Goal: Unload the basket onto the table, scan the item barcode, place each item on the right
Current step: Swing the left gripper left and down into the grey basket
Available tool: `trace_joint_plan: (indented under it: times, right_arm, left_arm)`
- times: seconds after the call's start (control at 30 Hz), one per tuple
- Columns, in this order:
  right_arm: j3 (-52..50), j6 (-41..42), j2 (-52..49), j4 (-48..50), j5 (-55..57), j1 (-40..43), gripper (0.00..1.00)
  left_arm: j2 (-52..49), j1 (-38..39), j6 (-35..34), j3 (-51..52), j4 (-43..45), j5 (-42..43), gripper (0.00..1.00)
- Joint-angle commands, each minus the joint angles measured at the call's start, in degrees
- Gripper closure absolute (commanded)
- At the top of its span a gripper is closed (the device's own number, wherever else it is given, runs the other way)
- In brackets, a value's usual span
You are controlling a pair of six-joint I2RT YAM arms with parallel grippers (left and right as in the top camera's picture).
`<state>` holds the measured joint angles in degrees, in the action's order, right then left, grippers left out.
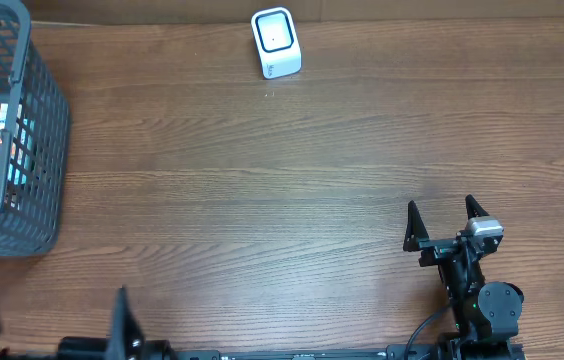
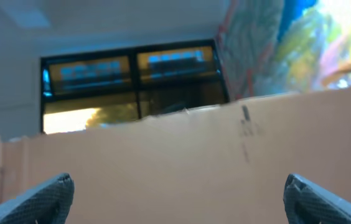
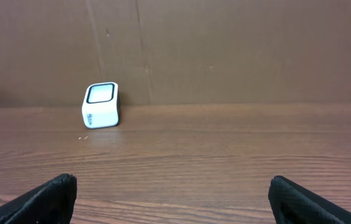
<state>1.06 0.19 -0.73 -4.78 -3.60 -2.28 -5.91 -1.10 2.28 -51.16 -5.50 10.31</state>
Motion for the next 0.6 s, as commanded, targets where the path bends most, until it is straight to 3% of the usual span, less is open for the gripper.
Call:
trace_joint_plan:
  times: [0.0, 0.2, 0.57]
  right_arm:
    - [-0.61, -0.20, 0.57, 0.17, 0.48, 0.11, 0.00]
    - [-0.61, -0.22, 0.57, 0.17, 0.48, 0.11, 0.00]
    - [-0.61, -0.20, 0.57, 0.15, 0.48, 0.11, 0.00]
  left_arm:
    - [-9.42, 0.37, 3.63, -11.34, -5.16, -6.21, 0.00]
    - [-24.57, 0.37, 5.44, -30.25, -16.00, -7.85, 0.00]
    - [-55.56, 0.37, 6.95, -68.28, -48.54, -13.86, 0.00]
